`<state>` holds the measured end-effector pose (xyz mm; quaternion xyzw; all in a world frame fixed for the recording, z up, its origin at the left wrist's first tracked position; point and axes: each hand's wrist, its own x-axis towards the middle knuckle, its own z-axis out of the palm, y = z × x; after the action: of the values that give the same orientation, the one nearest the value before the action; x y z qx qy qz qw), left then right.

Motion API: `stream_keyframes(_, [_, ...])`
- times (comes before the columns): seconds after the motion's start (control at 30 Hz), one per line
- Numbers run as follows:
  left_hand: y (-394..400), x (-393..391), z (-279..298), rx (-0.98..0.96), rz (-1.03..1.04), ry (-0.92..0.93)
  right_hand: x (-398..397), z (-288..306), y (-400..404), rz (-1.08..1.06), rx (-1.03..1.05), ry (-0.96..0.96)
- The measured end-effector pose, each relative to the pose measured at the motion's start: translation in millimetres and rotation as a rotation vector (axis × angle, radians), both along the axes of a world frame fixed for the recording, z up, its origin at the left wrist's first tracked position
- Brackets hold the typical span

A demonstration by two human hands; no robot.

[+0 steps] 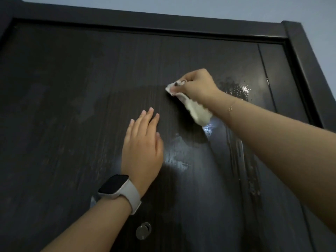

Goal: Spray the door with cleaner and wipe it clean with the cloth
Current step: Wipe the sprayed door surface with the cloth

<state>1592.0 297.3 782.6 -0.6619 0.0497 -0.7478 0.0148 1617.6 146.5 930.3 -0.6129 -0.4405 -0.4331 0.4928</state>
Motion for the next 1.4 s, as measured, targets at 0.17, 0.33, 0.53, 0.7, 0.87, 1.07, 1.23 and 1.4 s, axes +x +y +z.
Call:
stream_keyframes(0.17, [-7.2, -18.8, 9.2, -0.126, -0.351, 0.107, -30.3, -18.1, -35.1, 0.424, 0.071, 0.147])
stream_keyframes(0.33, [-73.4, -47.6, 22.4, -0.375, -1.002, 0.249, -39.9, -42.2, -52.5, 0.659, -0.038, 0.213])
stream_keyframes(0.53, [-110.2, -46.1, 45.8, -0.526, -1.412, 0.294, -35.5, -52.6, -94.3, 0.601, 0.013, 0.133])
stream_keyframes(0.7, [-113.0, -29.2, 62.5, -0.576, -1.136, 0.191, 5.4, -57.7, -152.7, 0.249, 0.103, 0.035])
stream_keyframes(0.87, [-119.6, -15.9, 85.0, -0.402, -0.678, -0.142, 75.0, -84.4, -197.5, -0.428, 0.135, -0.292])
stream_keyframes(1.07, [-122.5, 20.5, 117.7, 0.021, -0.189, -0.087, 132.6, -123.5, -199.1, -0.492, 0.147, -0.403])
stream_keyframes(1.23, [-109.6, 36.0, 127.1, 0.043, -0.1, -0.071, 136.5, -123.9, -197.5, -0.496, 0.249, -0.355])
stream_keyframes(1.4, [-116.1, 42.5, 132.0, 0.034, -0.13, -0.097, 138.1, -124.3, -195.0, -0.5, 0.263, -0.345])
